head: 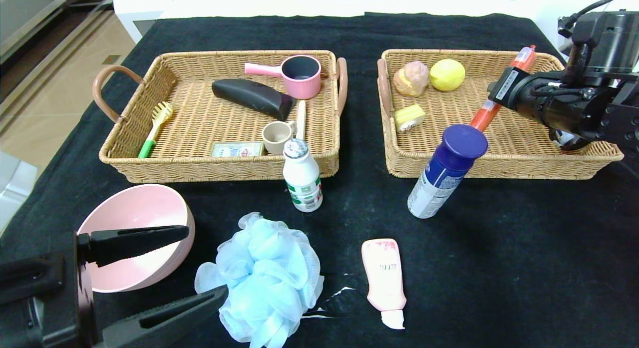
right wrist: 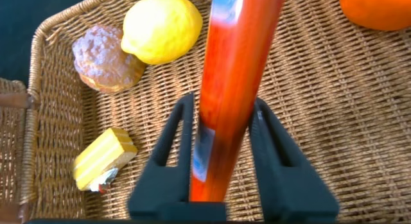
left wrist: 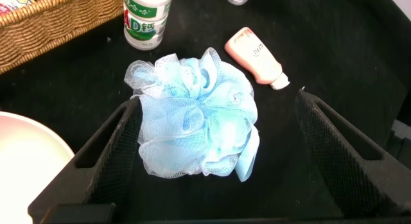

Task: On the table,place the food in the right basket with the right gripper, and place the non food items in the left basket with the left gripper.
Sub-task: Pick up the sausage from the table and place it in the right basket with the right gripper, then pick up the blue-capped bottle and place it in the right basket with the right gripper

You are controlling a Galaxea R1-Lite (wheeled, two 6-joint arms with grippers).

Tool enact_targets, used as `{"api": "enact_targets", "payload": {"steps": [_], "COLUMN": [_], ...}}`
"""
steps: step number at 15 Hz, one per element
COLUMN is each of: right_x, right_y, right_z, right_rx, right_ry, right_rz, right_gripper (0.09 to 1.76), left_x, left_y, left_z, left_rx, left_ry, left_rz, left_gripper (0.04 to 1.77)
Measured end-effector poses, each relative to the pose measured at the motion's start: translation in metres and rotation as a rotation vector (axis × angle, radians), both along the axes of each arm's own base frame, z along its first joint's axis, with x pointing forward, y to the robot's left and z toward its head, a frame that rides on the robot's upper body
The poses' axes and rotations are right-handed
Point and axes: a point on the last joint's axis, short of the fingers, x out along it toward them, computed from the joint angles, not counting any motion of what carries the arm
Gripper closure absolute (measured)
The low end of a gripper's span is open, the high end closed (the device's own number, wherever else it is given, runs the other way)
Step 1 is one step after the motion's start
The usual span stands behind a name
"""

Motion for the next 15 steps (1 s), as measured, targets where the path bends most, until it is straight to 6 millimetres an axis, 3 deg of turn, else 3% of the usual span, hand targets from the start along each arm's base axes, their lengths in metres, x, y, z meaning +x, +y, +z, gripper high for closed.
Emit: {"api": "enact_targets", "payload": {"steps": [6,15], "right_x": [-0.002,-0.032], "right_y": [0.003,0.007], "right_z": [-0.002,-0.004], "right_rx": [-0.030,-0.225], "right_ry": [0.010,-0.078], "right_rz": [0.011,-0.044], "right_gripper": [0.60,0.29], "left_x": [0.000,0.000], "left_y": [0.000,0.000], "left_z": [0.000,0.000], "left_rx": [-0.001,0.000], "left_ry": [-0.001,0.002], "left_rz": [0.000,0.000], "left_gripper": [0.09,0.09]}}
